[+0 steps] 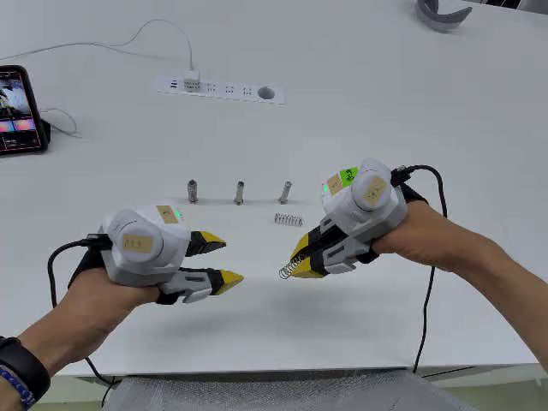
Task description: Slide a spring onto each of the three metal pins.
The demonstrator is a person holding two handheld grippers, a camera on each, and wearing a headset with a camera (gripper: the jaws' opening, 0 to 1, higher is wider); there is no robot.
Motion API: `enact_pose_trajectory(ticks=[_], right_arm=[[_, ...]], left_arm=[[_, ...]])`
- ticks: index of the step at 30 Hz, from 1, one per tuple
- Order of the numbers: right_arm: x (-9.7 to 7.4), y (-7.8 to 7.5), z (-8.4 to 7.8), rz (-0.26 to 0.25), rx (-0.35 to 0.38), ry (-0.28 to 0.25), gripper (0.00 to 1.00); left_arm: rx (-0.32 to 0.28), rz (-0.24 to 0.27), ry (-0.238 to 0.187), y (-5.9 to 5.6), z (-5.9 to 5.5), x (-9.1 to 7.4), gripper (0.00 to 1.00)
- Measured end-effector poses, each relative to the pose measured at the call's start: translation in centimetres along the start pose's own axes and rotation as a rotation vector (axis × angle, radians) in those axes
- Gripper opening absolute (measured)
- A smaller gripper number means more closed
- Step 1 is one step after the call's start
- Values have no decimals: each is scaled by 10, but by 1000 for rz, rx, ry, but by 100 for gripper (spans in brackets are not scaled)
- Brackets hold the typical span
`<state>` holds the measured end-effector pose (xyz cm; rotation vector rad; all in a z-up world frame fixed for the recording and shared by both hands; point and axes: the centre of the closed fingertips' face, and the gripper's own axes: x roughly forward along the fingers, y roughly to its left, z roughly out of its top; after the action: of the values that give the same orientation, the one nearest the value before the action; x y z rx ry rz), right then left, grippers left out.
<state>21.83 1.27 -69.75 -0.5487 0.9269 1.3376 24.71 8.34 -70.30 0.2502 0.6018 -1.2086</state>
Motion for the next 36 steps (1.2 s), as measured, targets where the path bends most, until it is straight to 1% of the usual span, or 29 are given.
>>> enact_pose_trajectory(ticks=[5, 14, 21, 22, 29, 36], right_arm=[[1, -9, -2, -16, 4, 10, 12], [3, -24, -1, -39, 11, 20, 12], [7, -39, 1, -60, 6, 41, 12], [8, -42, 1, -68, 5, 47, 12], [14, -52, 7, -62, -9, 55, 12], [18, -68, 17, -69, -15, 59, 12]], left_arm=[[-25, 28, -4, 9, -3, -5, 39], [-65, 77, -15, 17, -5, -13, 45], [-95, 119, -18, 26, -11, -22, 50], [-100, 124, -19, 27, -11, -23, 51], [-123, 163, -18, 33, -14, -32, 56], [-142, 196, -17, 39, -18, -42, 59]])
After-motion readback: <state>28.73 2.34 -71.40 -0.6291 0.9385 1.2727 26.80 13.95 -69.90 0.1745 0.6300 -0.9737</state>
